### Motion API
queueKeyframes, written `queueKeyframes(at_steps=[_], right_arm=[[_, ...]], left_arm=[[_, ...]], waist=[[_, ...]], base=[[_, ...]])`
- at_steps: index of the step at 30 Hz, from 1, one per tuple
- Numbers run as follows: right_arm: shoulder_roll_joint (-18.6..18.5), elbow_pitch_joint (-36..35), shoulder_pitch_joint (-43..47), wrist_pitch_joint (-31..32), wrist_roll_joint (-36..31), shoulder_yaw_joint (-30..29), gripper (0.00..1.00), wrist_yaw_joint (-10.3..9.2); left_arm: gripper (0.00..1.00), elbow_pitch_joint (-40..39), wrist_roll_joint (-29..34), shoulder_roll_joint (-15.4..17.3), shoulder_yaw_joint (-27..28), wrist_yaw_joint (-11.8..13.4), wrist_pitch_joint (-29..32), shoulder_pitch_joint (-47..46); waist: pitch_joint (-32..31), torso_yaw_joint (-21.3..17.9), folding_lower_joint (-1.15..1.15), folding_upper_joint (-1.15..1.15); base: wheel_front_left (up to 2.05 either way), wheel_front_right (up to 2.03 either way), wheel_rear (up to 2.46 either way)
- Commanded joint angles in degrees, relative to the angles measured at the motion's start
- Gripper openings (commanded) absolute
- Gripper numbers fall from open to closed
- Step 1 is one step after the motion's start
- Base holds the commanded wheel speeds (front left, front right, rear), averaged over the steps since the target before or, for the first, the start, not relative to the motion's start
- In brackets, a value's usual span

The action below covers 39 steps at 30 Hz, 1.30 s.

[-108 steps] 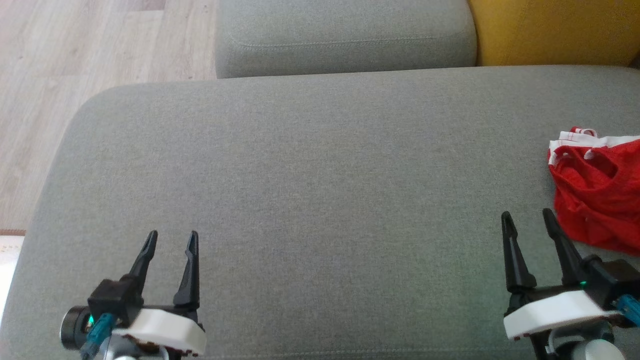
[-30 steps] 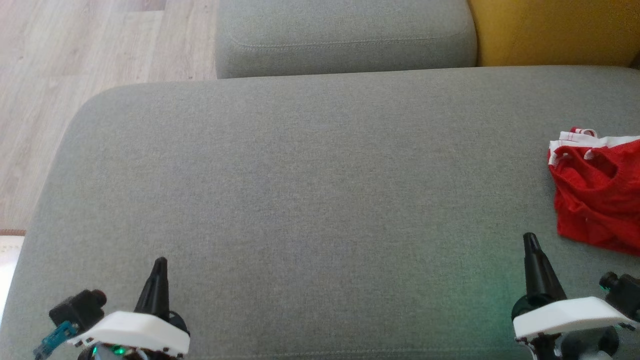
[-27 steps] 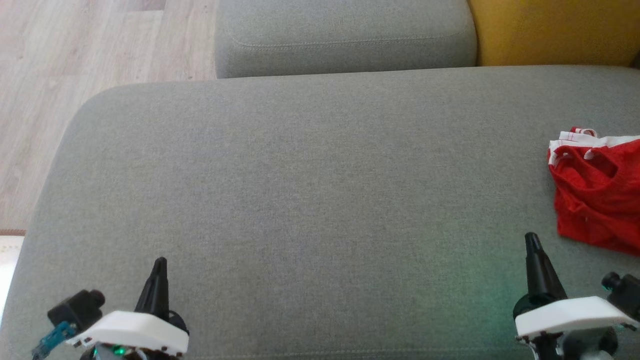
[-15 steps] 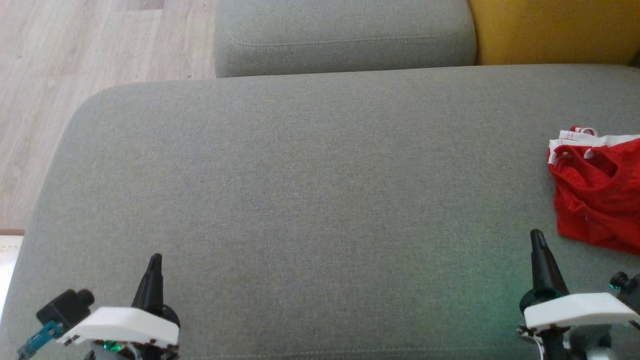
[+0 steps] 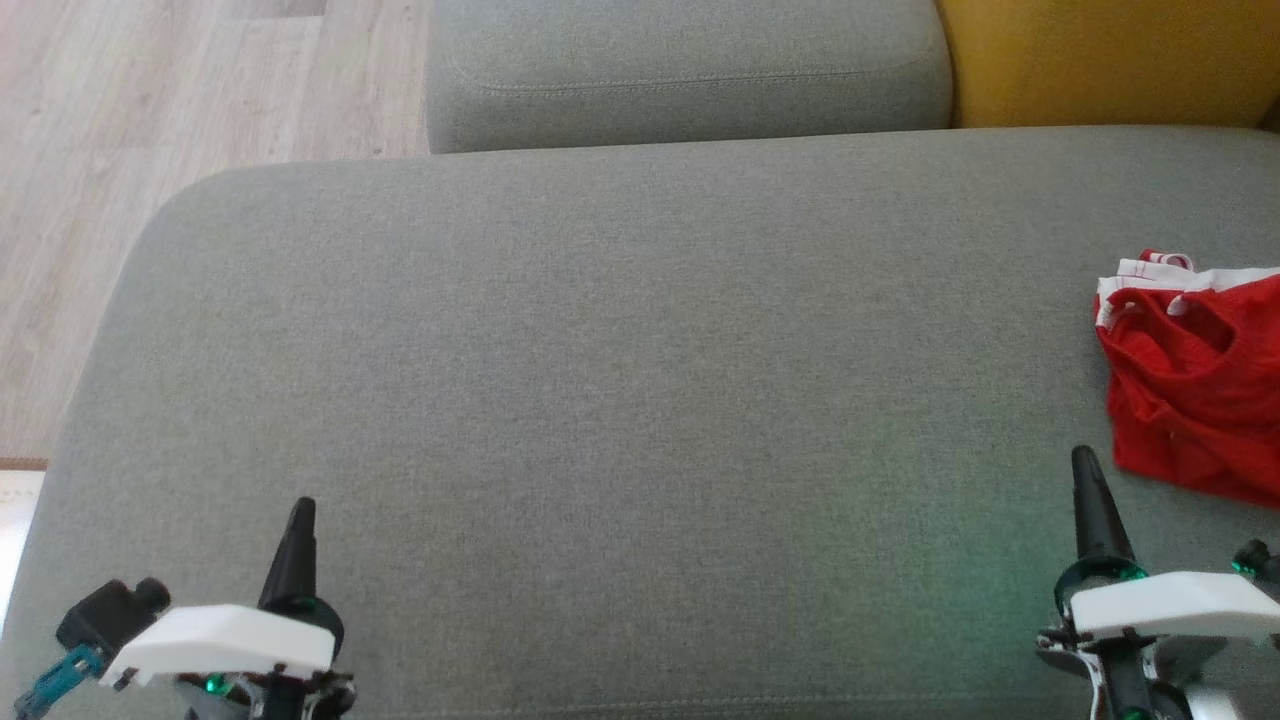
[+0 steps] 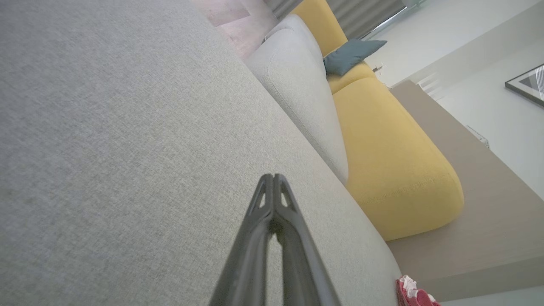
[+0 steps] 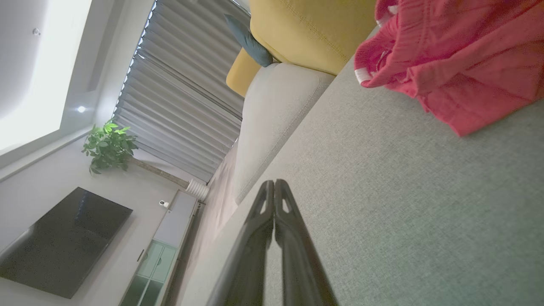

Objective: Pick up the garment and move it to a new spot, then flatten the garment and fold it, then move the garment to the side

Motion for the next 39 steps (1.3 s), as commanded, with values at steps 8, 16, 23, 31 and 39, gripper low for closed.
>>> queueKeyframes(at_steps=[8, 16, 23, 31, 39], right_arm=[[-1.4, -0.8, -3.9, 0.6, 6.5, 0.1, 0.00, -0.03], [-1.4, 0.0, -4.7, 1.2, 11.8, -0.3, 0.00, -0.03], [-1.4, 0.6, -5.5, 1.7, 16.5, -0.6, 0.00, -0.03], [-1.4, 1.3, -6.3, 2.2, 21.1, -1.0, 0.00, -0.03], [-1.4, 2.1, -7.1, 2.8, 26.5, -1.4, 0.00, -0.04]], left_arm=[[0.00, -1.3, -6.2, -0.1, 2.7, -1.3, 1.5, -4.4], [0.00, -0.9, -11.5, -0.3, 3.7, -1.9, 2.7, -5.2], [0.00, -0.5, -16.1, -0.5, 4.5, -2.5, 3.7, -5.9], [0.00, -0.2, -20.7, -0.8, 5.4, -3.0, 4.7, -6.7], [0.00, 0.2, -26.0, -1.0, 6.4, -3.7, 5.9, -7.5]], waist=[[0.1, -0.1, 0.00, 0.00], [0.2, -0.1, 0.00, 0.00], [0.3, -0.2, 0.00, 0.00], [0.3, -0.2, 0.00, 0.00], [0.4, -0.3, 0.00, 0.00]], base=[[0.00, 0.00, 0.00], [0.00, 0.00, 0.00], [0.00, 0.00, 0.00], [0.00, 0.00, 0.00], [0.00, 0.00, 0.00]])
